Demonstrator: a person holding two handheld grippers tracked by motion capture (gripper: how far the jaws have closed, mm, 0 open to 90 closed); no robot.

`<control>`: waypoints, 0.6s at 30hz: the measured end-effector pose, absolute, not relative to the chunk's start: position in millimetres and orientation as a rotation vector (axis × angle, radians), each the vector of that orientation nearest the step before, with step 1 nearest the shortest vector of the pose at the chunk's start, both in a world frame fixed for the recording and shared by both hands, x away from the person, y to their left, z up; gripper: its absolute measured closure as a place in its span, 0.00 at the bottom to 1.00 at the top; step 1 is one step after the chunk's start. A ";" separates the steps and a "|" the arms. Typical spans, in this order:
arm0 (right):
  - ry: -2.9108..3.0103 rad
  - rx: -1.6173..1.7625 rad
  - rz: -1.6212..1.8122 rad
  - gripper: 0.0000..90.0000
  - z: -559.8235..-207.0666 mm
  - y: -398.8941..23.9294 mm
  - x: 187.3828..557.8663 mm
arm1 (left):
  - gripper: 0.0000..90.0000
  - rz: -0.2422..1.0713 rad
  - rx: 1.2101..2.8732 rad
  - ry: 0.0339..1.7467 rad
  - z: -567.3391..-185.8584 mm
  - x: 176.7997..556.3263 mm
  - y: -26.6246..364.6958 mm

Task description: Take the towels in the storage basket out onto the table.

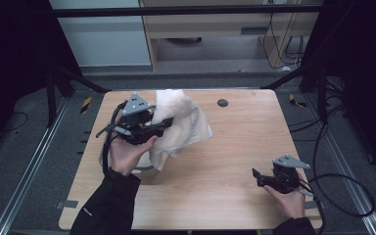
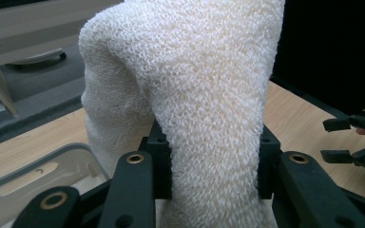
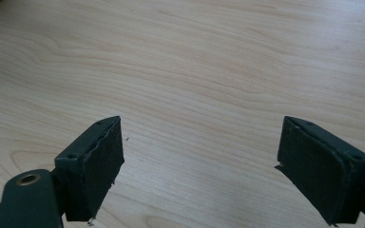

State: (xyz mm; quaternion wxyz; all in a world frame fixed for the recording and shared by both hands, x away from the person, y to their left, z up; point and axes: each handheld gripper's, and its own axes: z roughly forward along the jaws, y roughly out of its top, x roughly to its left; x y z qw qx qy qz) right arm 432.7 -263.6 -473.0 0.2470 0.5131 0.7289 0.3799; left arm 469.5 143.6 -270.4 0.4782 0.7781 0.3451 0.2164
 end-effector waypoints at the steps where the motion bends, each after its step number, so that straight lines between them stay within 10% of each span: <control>1: 1.984 1.398 1.033 0.17 -473.5 -265.6 432.6 | 0.69 0.525 1.905 0.838 -271.5 470.1 140.9; 18: 1.964 1.406 1.042 0.17 -477.9 -275.6 433.6 | 0.69 0.461 1.966 0.793 -297.9 481.7 100.8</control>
